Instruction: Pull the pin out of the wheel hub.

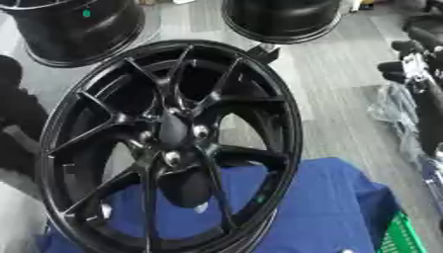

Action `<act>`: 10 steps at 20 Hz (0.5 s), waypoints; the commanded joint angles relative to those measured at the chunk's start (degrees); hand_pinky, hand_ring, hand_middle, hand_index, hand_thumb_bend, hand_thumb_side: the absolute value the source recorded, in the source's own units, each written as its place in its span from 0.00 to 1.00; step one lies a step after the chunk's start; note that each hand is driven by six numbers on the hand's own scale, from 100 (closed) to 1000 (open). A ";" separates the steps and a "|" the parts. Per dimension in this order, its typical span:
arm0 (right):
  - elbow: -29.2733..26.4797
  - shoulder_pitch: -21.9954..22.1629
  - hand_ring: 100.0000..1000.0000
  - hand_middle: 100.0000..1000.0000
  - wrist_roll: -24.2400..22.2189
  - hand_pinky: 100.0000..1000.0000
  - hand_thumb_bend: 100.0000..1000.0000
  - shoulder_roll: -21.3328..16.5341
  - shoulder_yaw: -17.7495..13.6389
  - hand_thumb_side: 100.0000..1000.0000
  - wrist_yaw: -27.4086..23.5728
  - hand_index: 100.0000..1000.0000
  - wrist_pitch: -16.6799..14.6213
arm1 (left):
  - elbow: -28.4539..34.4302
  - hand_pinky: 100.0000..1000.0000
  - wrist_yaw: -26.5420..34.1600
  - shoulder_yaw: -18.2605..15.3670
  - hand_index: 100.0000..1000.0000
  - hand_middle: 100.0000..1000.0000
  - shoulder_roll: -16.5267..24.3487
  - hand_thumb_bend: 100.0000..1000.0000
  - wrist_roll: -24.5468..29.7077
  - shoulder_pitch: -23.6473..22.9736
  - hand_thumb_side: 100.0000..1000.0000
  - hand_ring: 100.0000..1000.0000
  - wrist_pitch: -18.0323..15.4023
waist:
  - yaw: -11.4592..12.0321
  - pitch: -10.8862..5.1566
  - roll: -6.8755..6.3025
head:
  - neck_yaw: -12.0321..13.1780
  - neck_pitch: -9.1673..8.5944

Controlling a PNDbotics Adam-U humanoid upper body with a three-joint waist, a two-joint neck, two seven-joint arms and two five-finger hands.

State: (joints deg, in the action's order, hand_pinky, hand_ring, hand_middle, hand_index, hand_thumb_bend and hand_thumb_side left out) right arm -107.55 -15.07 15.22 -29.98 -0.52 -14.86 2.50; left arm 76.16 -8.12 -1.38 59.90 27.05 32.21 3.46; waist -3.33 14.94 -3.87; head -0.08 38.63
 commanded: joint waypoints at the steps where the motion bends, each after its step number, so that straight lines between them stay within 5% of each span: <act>1: -0.93 -0.29 0.66 0.76 0.36 0.74 0.00 -0.95 -0.79 0.59 -0.17 0.89 -0.12 | 6.64 0.68 9.68 -4.56 0.75 0.69 -2.94 0.10 -16.70 -0.76 0.68 0.73 2.74 | 0.30 -0.72 0.28 | -0.19 -0.34; 4: -0.98 -0.30 0.66 0.76 0.35 0.74 0.00 -0.74 -0.77 0.59 -0.19 0.89 -0.10 | 13.46 0.64 18.69 -6.07 0.75 0.67 -9.25 0.09 -30.34 -2.24 0.75 0.70 4.39 | 0.40 -0.66 0.66 | -0.08 -0.40; 10: -1.09 -0.37 0.66 0.76 0.37 0.74 0.00 -0.04 -0.77 0.58 -0.38 0.89 -0.11 | 19.24 0.59 31.98 -9.25 0.70 0.66 -25.33 0.21 -49.73 -3.44 0.70 0.68 3.76 | 0.53 -0.49 1.69 | 0.37 -0.13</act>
State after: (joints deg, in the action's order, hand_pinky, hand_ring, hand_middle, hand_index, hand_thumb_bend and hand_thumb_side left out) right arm -107.57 -15.04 15.45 -29.30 -0.70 -14.93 2.46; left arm 93.76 21.55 -9.33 35.62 -19.40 28.37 7.42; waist -2.83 15.26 -2.17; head 0.13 38.65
